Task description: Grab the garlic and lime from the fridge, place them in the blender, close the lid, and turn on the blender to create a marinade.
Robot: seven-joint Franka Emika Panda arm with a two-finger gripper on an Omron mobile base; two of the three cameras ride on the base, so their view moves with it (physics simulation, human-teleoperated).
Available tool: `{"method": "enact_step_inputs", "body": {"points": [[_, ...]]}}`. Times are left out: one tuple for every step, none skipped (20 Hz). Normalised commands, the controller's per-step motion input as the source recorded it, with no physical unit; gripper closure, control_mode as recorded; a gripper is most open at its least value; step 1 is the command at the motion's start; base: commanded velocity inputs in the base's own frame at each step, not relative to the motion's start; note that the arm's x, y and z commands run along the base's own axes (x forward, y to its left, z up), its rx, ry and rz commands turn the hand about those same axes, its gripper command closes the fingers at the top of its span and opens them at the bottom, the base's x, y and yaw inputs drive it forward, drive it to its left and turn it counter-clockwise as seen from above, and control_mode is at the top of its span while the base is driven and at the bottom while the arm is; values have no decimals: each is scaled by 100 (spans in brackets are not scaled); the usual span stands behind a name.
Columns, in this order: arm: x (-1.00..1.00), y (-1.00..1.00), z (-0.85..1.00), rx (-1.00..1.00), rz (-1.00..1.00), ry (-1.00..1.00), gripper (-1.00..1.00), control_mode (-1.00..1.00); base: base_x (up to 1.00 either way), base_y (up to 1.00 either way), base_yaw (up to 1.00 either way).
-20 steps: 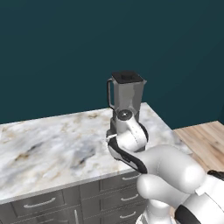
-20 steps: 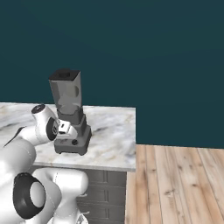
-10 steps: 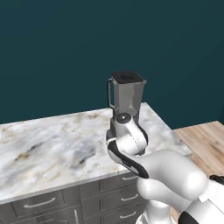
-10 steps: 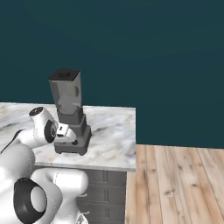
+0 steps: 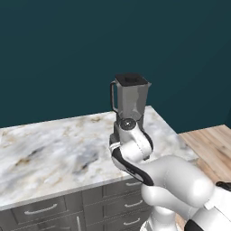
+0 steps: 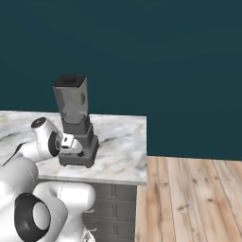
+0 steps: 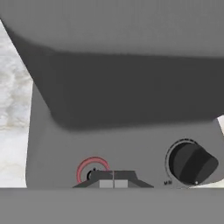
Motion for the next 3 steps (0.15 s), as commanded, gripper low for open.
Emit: {"method": "enact_step_inputs", "body": {"points": [[24,7,-9,0,0,-10,100,-100,0,0,0],[26,9,-17,0,0,-10,100,-100,0,0,0],[24,11,-30,-3,0,-7,100,-100,0,0,0]]}}
